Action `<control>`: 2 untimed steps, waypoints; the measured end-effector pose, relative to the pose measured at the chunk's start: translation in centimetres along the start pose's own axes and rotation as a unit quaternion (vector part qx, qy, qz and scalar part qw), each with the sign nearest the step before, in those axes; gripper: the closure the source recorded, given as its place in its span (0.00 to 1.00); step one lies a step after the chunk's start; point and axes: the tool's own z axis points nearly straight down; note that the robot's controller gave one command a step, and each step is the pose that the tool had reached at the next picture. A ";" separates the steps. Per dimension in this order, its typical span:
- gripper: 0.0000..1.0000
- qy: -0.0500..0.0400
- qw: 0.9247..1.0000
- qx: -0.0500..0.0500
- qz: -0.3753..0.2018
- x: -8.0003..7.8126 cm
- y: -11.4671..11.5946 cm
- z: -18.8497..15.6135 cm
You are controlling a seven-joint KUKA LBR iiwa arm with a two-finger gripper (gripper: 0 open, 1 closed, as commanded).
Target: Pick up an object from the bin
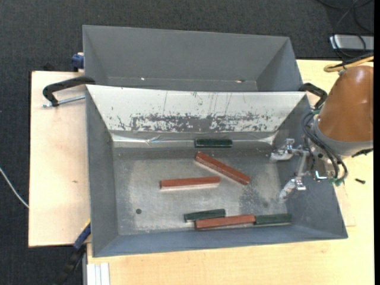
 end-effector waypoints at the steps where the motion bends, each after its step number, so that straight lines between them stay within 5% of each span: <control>1: 0.00 -0.003 1.000 0.001 -0.001 -0.1 0.1 -0.4; 2: 1.00 -0.005 1.000 0.000 0.016 -3.0 9.3 7.2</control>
Offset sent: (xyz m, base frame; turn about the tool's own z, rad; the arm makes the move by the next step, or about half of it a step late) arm 0.0286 0.0910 -0.0735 0.0327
